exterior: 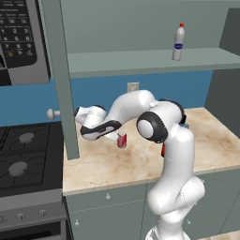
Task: Sort all alcoholic drinks to one cabinet, and non-alcoholic drinks to the other.
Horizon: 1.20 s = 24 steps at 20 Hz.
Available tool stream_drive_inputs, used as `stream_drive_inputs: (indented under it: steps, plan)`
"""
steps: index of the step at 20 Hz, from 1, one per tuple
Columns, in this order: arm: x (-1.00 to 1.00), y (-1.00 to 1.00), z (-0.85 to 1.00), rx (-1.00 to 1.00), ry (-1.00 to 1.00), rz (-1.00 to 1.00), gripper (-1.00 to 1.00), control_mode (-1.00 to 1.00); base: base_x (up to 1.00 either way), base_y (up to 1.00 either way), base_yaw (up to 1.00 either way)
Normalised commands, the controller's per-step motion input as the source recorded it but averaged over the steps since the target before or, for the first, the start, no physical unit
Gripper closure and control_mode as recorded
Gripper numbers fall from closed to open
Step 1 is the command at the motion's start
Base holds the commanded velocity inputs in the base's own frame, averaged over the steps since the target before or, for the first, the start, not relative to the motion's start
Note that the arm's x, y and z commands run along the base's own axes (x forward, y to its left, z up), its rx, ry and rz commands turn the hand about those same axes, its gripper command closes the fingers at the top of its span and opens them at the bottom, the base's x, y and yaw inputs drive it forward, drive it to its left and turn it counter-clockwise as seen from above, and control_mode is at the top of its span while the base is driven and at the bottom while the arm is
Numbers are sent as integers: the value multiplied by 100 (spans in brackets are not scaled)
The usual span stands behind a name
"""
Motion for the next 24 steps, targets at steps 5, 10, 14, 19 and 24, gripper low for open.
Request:
stream_drive_inputs:
  steps: [5, 10, 14, 19, 24]
  plan:
    - [0, 0, -25, -2, -3, -10, -100, -100, 0, 0, 0]
    - [0, 0, -23, -3, -5, -10, -100, -100, 0, 0, 0]
    - [0, 0, -14, -12, -7, -12, -100, -100, 0, 0, 0]
    - [0, 0, -11, -15, -7, -11, -100, -100, 0, 0, 0]
    - [0, 0, -16, -16, -8, -10, -100, -100, 0, 0, 0]
